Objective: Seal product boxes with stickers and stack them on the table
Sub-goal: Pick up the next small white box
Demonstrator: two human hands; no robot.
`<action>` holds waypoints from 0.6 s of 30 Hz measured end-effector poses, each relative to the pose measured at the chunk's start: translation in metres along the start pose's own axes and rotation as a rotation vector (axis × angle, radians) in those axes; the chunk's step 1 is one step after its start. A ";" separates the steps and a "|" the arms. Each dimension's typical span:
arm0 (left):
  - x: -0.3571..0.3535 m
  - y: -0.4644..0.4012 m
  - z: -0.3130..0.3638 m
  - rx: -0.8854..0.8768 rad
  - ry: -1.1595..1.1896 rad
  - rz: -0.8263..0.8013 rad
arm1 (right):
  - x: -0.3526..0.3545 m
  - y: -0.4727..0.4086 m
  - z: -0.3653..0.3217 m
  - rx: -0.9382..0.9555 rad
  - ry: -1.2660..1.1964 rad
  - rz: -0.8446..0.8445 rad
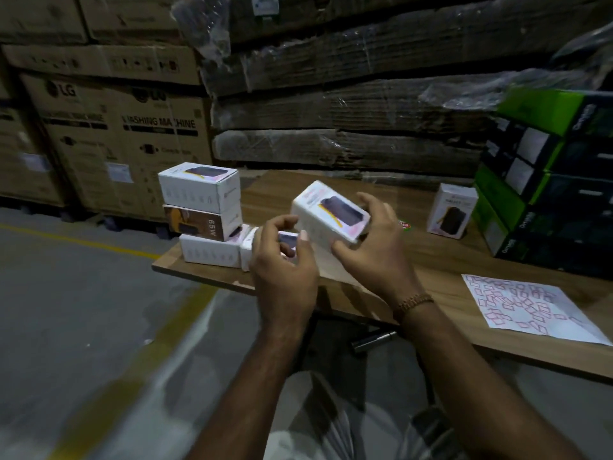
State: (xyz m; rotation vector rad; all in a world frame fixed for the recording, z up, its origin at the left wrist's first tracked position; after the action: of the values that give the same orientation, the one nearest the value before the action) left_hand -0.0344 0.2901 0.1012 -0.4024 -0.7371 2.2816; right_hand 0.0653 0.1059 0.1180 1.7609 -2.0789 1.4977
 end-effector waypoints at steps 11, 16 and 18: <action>-0.150 0.074 -0.049 0.349 0.304 -0.601 | 0.046 0.068 0.098 -0.115 0.103 -0.003; -0.158 0.076 -0.049 0.316 0.414 -0.697 | 0.037 0.075 0.119 -0.164 -0.039 -0.089; -0.157 0.076 -0.052 0.385 0.533 -0.707 | 0.033 0.074 0.120 -0.160 -0.063 -0.090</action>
State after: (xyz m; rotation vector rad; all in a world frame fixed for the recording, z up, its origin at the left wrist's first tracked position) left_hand 0.0619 0.1551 0.0257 -0.4480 -0.1165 1.4962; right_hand 0.0595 -0.0062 0.0264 1.8363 -2.0528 1.2325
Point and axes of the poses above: each hand's wrist, its own y-axis away from the middle knuckle, its own x-axis out of the back of the hand, z = x × y, the point moved 10 cm from there along -y, towards the middle knuckle, and after that the axes turned 9 degrees about y, right-handed, at the moved point
